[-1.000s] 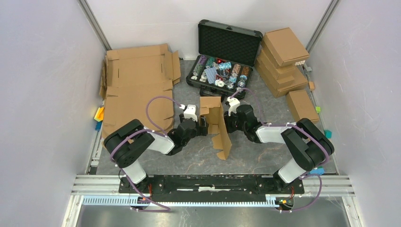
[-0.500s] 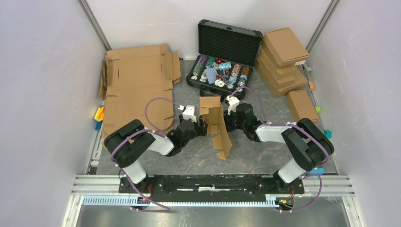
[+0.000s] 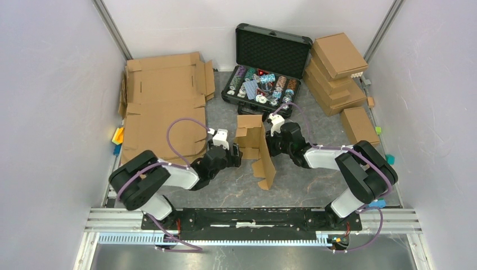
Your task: Fold the paper box
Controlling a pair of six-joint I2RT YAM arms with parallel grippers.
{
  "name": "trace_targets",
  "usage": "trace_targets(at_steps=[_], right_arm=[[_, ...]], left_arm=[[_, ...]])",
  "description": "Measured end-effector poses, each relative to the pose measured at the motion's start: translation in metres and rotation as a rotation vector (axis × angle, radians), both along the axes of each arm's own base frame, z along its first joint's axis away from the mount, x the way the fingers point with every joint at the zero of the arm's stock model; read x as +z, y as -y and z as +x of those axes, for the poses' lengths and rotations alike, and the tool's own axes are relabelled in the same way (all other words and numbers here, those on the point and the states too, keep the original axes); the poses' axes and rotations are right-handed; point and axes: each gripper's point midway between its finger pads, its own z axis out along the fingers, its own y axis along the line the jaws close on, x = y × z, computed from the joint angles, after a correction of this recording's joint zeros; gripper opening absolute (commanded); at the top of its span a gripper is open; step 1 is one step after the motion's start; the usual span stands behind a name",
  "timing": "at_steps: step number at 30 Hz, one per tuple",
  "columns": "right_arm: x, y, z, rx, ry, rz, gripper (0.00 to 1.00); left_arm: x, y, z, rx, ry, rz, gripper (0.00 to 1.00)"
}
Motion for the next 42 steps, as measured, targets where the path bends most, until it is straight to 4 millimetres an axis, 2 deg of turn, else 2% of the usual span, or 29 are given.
trace_targets(at_steps=[5, 9, 11, 14, 18, 22, 26, 42], right_arm=[[0.000, 0.000, -0.001, 0.000, -0.002, -0.002, 0.03], [0.003, 0.000, 0.000, 0.000, 0.006, 0.003, 0.03], [0.005, 0.000, 0.000, 0.001, 0.010, 0.006, 0.03], [0.005, 0.000, 0.000, 0.001, 0.011, 0.006, 0.03], [0.005, 0.000, 0.000, 0.001, 0.011, 0.007, 0.03], [0.005, 0.000, 0.000, 0.001, 0.011, 0.007, 0.03], [0.005, 0.000, 0.000, 0.001, 0.011, 0.007, 0.03], [0.005, 0.000, 0.000, 0.002, 0.011, 0.007, 0.03]], left_arm=[[0.021, -0.005, -0.006, -0.019, 0.010, 0.003, 0.81], [0.038, -0.007, -0.011, -0.027, 0.029, -0.024, 0.74], [0.039, -0.010, -0.014, -0.029, 0.030, -0.027, 0.78], [0.034, -0.013, -0.017, -0.031, 0.016, -0.007, 0.82], [0.017, -0.018, -0.017, -0.029, -0.002, 0.082, 0.85], [0.000, -0.015, -0.016, -0.041, -0.003, 0.170, 0.88], [-0.008, -0.011, -0.014, -0.049, 0.021, 0.215, 0.90], [0.011, 0.009, 0.008, -0.039, 0.141, 0.170, 0.91]])
